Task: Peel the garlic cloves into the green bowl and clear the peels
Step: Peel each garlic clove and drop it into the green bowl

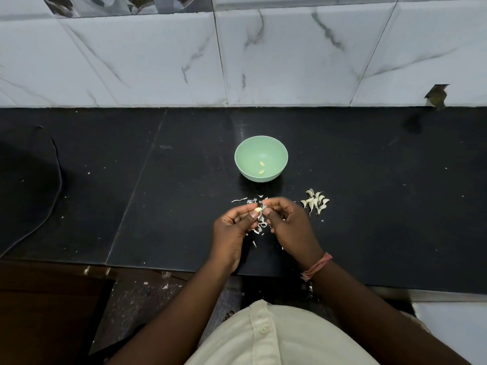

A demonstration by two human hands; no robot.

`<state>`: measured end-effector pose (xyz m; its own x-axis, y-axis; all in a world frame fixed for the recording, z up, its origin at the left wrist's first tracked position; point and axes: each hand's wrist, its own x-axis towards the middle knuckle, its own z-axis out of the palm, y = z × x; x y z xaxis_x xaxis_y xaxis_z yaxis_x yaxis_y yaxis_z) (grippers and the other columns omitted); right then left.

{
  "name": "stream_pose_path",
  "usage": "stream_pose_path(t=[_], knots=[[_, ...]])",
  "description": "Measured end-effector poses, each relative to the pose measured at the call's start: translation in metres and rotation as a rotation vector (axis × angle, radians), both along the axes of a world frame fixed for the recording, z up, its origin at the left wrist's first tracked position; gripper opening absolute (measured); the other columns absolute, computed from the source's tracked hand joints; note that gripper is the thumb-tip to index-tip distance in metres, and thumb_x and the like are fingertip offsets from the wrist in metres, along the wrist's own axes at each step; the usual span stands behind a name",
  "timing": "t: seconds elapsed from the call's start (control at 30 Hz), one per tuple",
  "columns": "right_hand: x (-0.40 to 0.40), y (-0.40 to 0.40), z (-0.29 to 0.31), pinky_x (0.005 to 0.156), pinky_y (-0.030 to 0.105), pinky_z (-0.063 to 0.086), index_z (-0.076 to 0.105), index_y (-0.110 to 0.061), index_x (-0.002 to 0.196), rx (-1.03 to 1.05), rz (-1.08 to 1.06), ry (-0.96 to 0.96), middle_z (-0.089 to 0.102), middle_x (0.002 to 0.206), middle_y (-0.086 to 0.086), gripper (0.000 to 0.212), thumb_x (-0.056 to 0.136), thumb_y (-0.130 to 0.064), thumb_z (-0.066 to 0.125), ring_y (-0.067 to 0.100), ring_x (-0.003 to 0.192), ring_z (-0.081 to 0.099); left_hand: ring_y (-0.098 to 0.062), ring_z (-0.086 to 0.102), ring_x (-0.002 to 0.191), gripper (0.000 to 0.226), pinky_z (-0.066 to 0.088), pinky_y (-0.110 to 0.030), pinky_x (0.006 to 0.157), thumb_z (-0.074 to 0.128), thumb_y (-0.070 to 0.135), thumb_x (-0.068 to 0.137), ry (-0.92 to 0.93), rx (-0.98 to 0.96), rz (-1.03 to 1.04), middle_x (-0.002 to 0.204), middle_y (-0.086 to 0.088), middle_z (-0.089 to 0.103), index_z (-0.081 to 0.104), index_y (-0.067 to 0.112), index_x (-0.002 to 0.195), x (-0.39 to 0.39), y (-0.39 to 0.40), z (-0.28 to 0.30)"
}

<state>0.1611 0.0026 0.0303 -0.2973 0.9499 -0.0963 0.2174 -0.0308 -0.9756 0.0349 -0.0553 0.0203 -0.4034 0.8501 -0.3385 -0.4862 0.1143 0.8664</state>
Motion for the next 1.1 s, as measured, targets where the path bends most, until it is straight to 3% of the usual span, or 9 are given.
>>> stream_pose_path(t=[0.13, 0.43, 0.6, 0.83, 0.93, 1.1], knots=[[0.002, 0.000, 0.003, 0.063, 0.015, 0.044, 0.076, -0.009, 0.089, 0.066, 0.018, -0.058, 0.064, 0.061, -0.022, 0.011, 0.091, -0.004, 0.066, -0.003, 0.059, 0.059, -0.017, 0.068, 0.084, 0.017, 0.057, -0.024, 0.077, 0.070, -0.005, 0.085, 0.028, 0.009, -0.004, 0.091, -0.012, 0.075, 0.072, 0.004, 0.099, -0.001, -0.002, 0.004], [0.000, -0.004, 0.010, 0.057, 0.018, 0.044, 0.069, -0.011, 0.080, 0.076, 0.004, -0.115, 0.067, 0.068, 0.003, 0.007, 0.087, -0.010, 0.067, 0.002, 0.057, 0.053, -0.018, 0.066, 0.081, 0.012, 0.055, -0.026, 0.076, 0.075, 0.000, 0.084, 0.079, 0.008, -0.036, 0.089, -0.012, 0.075, 0.077, 0.009, 0.091, 0.000, -0.005, 0.011], [0.000, -0.003, 0.012, 0.054, 0.016, 0.042, 0.070, -0.013, 0.077, 0.136, -0.005, -0.152, 0.065, 0.063, -0.003, 0.009, 0.085, -0.009, 0.070, 0.001, 0.054, 0.053, -0.013, 0.067, 0.073, 0.011, 0.054, -0.022, 0.071, 0.074, -0.001, 0.084, 0.076, 0.009, -0.043, 0.086, -0.013, 0.075, 0.077, 0.006, 0.093, -0.003, -0.003, 0.015], [0.003, 0.000, 0.019, 0.053, 0.017, 0.041, 0.068, -0.007, 0.073, 0.148, 0.033, -0.171, 0.065, 0.063, 0.005, 0.008, 0.079, -0.009, 0.074, 0.002, 0.052, 0.049, -0.012, 0.065, 0.070, 0.012, 0.053, -0.021, 0.068, 0.073, -0.002, 0.084, 0.128, -0.017, -0.086, 0.084, -0.012, 0.074, 0.077, 0.004, 0.093, -0.006, -0.001, 0.012], [0.004, 0.001, 0.023, 0.053, 0.017, 0.040, 0.069, -0.005, 0.073, 0.156, 0.054, -0.178, 0.066, 0.063, 0.008, 0.008, 0.079, -0.007, 0.074, 0.002, 0.051, 0.048, -0.013, 0.065, 0.070, 0.012, 0.053, -0.021, 0.069, 0.074, -0.002, 0.083, 0.126, -0.021, -0.097, 0.085, -0.014, 0.074, 0.078, 0.005, 0.093, -0.008, 0.001, 0.011], [0.005, 0.005, 0.020, 0.051, 0.016, 0.038, 0.066, -0.005, 0.073, 0.110, 0.079, -0.133, 0.058, 0.058, -0.001, 0.009, 0.080, -0.006, 0.071, 0.001, 0.050, 0.045, -0.016, 0.068, 0.083, 0.015, 0.055, -0.022, 0.074, 0.070, -0.004, 0.086, 0.036, 0.004, -0.120, 0.095, -0.016, 0.074, 0.077, 0.004, 0.097, -0.008, 0.003, 0.013]])
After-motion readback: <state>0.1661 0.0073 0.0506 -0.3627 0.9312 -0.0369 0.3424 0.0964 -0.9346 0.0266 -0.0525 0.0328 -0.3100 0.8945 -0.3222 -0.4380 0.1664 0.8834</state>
